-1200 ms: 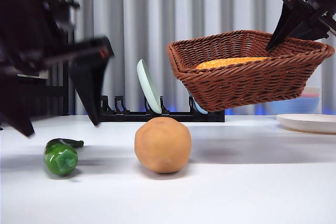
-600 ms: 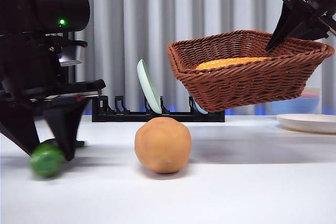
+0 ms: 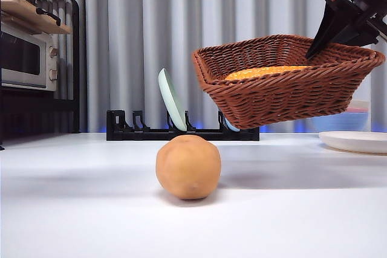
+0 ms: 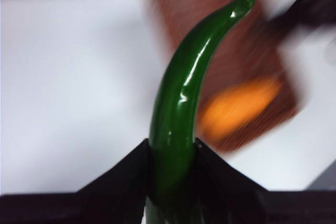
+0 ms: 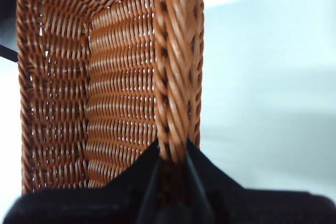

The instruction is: Pick up the basket,pick up the corn from the table,pick up the potato from the table,pick up the cucumber from the table,put all items into the basket

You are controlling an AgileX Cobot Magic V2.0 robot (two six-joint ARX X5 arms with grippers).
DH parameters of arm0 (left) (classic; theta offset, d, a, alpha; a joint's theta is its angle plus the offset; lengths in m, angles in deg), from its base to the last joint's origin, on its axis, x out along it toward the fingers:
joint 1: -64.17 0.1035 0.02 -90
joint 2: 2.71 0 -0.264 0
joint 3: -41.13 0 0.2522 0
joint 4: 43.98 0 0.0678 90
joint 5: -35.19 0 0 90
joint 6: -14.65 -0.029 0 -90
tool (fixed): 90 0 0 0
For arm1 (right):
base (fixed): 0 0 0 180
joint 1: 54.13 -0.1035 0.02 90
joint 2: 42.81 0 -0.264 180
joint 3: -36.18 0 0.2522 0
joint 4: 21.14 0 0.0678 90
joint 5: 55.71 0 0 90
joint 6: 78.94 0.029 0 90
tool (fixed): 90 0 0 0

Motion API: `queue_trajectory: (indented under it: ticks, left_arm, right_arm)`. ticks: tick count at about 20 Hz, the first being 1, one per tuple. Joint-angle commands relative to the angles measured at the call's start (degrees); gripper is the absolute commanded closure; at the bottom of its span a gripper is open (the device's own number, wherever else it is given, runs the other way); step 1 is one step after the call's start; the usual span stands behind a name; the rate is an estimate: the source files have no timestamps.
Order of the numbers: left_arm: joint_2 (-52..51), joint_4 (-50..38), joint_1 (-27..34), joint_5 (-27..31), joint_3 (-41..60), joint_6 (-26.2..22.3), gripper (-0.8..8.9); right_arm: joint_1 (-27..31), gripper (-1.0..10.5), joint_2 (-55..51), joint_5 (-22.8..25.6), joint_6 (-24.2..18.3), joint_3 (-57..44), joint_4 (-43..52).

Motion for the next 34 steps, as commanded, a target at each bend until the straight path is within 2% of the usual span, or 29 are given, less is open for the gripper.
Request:
queue_trajectory:
  ticks: [1,5,11,13,14,15,16,17,22,27,32,34]
  left_arm:
    - [1.4,-6.3,-1.5,2.4,-4.2,0.8,8.21]
    - [11.6,-15.8,-3.2,3.0,-10.6,-2.5,8.21]
    - [32.3,-16.2,-4.9,2.3,-18.5,-3.6,8.17]
    - [36.4,-16.4,-4.9,2.2,-18.8,-3.6,7.78]
    - [37.7,-16.0,-5.1,2.1,-18.8,-3.6,6.51]
    - [39.1,-15.3,-5.3,2.1,-18.8,-3.6,4.15]
    - [39.8,-14.7,-5.3,2.1,-18.8,-3.6,2.54]
    - [40.1,-14.3,-5.3,2.1,-18.8,-3.6,2.2]
    - [36.9,-13.7,-6.1,0.6,-20.0,-3.9,2.2]
    - [25.7,4.9,-7.1,0.5,-24.8,-9.2,2.2]
    - [18.3,21.1,-9.6,-2.2,-24.4,-9.4,2.2]
    - [18.3,21.4,-12.1,-2.0,-21.3,-7.8,2.2]
  right_arm:
    - [-0.9,9.6,-0.2,-0.6,0.9,0.5,1.2]
    - [-3.7,9.6,-0.2,-0.6,0.9,0.5,1.2]
    - [-6.9,9.6,-0.2,-0.6,1.5,0.5,1.2]
    - [-7.0,9.6,-0.2,-0.7,1.5,0.5,1.2]
    - [-7.0,9.6,-0.2,-0.7,1.6,0.5,1.2]
    - [-7.0,9.6,-0.2,-0.7,1.9,0.5,1.2]
    - [-7.0,9.6,-0.2,-0.7,1.9,0.5,1.1]
    - [-7.0,9.6,-0.2,-0.7,1.9,0.5,1.1]
    - [-7.0,9.6,-0.2,-0.6,1.9,0.5,1.1]
    - [-4.6,9.6,-0.2,-0.3,1.9,0.5,2.3]
    - [-0.2,9.6,-0.2,-0.6,2.8,0.6,5.9]
    - [1.7,9.6,-0.2,-0.7,2.8,0.6,6.1]
